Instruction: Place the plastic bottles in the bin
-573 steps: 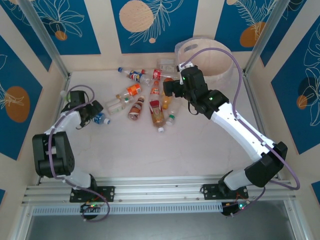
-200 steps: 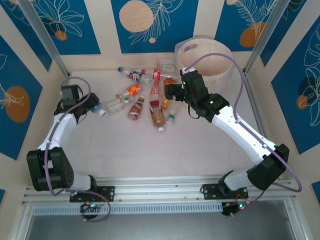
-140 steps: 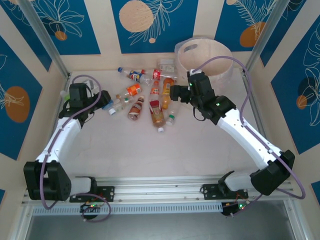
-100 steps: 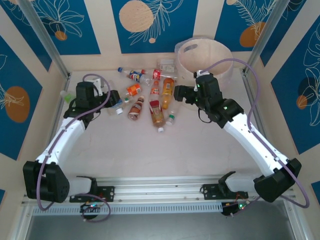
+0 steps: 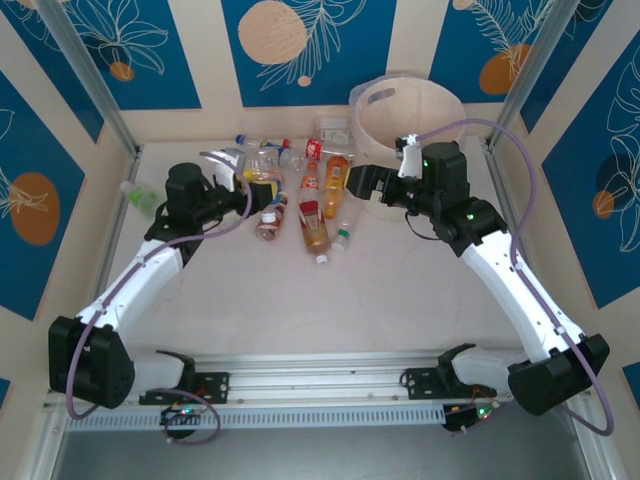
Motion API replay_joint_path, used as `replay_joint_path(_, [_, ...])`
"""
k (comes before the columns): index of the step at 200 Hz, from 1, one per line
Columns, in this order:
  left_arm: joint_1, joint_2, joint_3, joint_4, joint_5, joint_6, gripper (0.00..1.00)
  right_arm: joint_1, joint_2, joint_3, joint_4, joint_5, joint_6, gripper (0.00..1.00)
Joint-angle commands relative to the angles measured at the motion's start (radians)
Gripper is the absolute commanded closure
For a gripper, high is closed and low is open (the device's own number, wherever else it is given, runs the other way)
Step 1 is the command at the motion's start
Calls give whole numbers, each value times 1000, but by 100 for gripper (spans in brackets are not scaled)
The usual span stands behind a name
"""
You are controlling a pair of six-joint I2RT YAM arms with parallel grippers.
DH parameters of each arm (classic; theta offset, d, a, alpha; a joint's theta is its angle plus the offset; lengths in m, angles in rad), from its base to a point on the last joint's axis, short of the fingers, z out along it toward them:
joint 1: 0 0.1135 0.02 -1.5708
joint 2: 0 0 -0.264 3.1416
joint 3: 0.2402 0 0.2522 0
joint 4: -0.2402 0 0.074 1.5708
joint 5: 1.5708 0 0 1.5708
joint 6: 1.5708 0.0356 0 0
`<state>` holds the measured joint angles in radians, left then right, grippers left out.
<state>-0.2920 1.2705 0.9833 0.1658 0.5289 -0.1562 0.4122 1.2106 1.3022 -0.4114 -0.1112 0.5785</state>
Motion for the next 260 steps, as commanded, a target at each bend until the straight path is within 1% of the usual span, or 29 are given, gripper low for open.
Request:
replay_joint_path(1, [-32, -15, 23, 92, 114, 62, 66, 32, 37, 69, 62, -165, 6, 1])
replay_joint_path(18, [-60, -7, 43, 79, 145, 91, 65, 84, 78, 124, 33, -146, -39, 1])
replay_joint_path(37, [-88, 2, 59, 67, 154, 115, 65, 123, 128, 178, 15, -133, -64, 1])
replay_joint_path(64, [-108, 9, 80, 58, 175, 133, 63, 154, 201, 248, -6, -125, -87, 1])
replay_joint_path(113, [-146, 25, 125, -7, 219, 192, 63, 210, 352, 413, -102, -96, -169, 0])
replay_joint_path(147, [-164, 39, 141, -39, 226, 220, 63, 217, 414, 470, -118, -93, -177, 10])
replay_joint_path(170, [-167, 30, 150, -48, 213, 225, 61, 218, 432, 495, -122, -83, -171, 22])
replay_joint_path(183, [-167, 22, 147, -46, 196, 225, 55, 218, 429, 494, -118, -68, -164, 33])
replay_joint_path(200, [-167, 14, 144, -39, 165, 219, 38, 216, 417, 489, -115, -43, -161, 49])
replay_joint_path(208, [-167, 12, 144, -37, 153, 215, 27, 215, 409, 484, -113, -28, -162, 54])
replay_joint_path(212, [-167, 11, 144, -36, 149, 212, 18, 215, 404, 482, -112, -17, -163, 55])
replay_joint_path(218, [-167, 8, 146, -35, 141, 208, 3, 213, 397, 480, -112, -3, -164, 56])
replay_joint_path(220, [-167, 6, 146, -35, 139, 207, 0, 211, 394, 478, -112, 3, -165, 57])
replay_joint_path(230, [-167, -1, 146, -37, 131, 202, 0, 205, 381, 475, -113, 28, -170, 61])
replay_joint_path(260, [-167, -61, 118, -39, 95, 180, 0, 173, 339, 470, -113, 115, -200, 60])
